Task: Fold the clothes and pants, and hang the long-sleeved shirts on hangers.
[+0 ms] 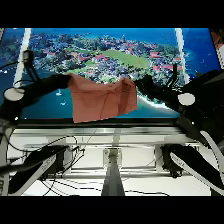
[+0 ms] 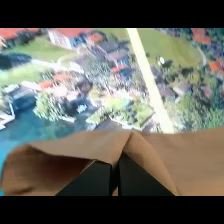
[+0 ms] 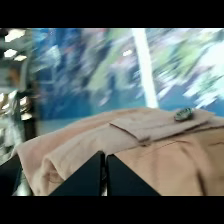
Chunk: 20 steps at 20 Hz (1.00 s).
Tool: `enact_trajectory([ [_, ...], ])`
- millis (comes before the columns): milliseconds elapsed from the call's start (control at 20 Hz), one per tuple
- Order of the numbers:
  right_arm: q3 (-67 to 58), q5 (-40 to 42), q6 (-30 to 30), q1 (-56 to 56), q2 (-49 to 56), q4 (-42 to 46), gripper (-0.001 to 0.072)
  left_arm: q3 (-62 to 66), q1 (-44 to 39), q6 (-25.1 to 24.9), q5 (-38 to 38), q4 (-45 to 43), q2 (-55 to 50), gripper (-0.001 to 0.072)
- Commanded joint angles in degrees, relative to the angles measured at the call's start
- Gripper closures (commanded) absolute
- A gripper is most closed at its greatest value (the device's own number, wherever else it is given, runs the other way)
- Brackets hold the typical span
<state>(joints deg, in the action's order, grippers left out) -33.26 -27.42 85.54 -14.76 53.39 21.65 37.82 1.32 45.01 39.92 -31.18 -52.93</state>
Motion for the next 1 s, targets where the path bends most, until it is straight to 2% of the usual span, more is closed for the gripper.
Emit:
enact_trajectory([
  [0,-0.5,-5.5,-1.1,4.6,3.3,8.9,0.0697,1.3,-2.3,8.2,5.8,-6.4,-4.9,0.0683],
  [50,-0.5,-11.0,-1.1,6.5,3.3,11.8,0.0697,1.3,-2.4,14.3,9.3,-14.2,-4.1,0.0682],
  [150,-0.5,-21.9,-1.2,8.3,3.3,20.2,0.0697,0.6,-3.1,22.9,17.0,-27.3,-2.7,0.0683],
  [300,0.9,-32.9,-1.2,8.0,3.5,32.9,0.0697,-4.4,-4.8,26.6,23.0,-30.1,-1.7,0.0682],
  [400,2.7,-33.0,-1.2,8.0,3.5,34.2,0.0695,-8.3,-6.2,28.0,21.0,-30.1,-1.7,0.0681],
  [450,3.0,-31.1,-1.3,8.0,3.5,34.2,0.0597,-9.6,-6.7,28.1,20.4,-29.7,-1.7,0.0678],
  [500,3.0,-28.6,-1.3,8.0,3.5,34.2,0.0276,-10.3,-6.8,28.1,20.3,-28.6,-1.7,0.0605],
  [550,3.0,-25.5,-1.2,8.0,3.5,34.1,0.0002,-10.4,-6.9,28.1,20.3,-27.7,-1.7,0.0289],
  [600,3.0,-22.9,-1.2,8.1,3.5,34.1,0.0012,-10.4,-7.0,28.2,19.6,-26.8,-1.7,-0.0013],
  [700,2.8,-19.7,-0.4,9.1,4.2,34.6,0.0013,-10.4,-7.0,28.2,18.6,-25.6,-1.7,0.0006],
  [850,2.0,-21.5,0.8,12.4,9.1,32.9,0.0018,-10.4,-7.0,28.1,17.2,-24.9,-1.7,0.0006],
  [950,0.7,-24.5,-0.7,14.3,14.2,28.8,0.0019,-10.4,-7.0,28.1,16.6,-24.9,-1.7,0.0007],
])
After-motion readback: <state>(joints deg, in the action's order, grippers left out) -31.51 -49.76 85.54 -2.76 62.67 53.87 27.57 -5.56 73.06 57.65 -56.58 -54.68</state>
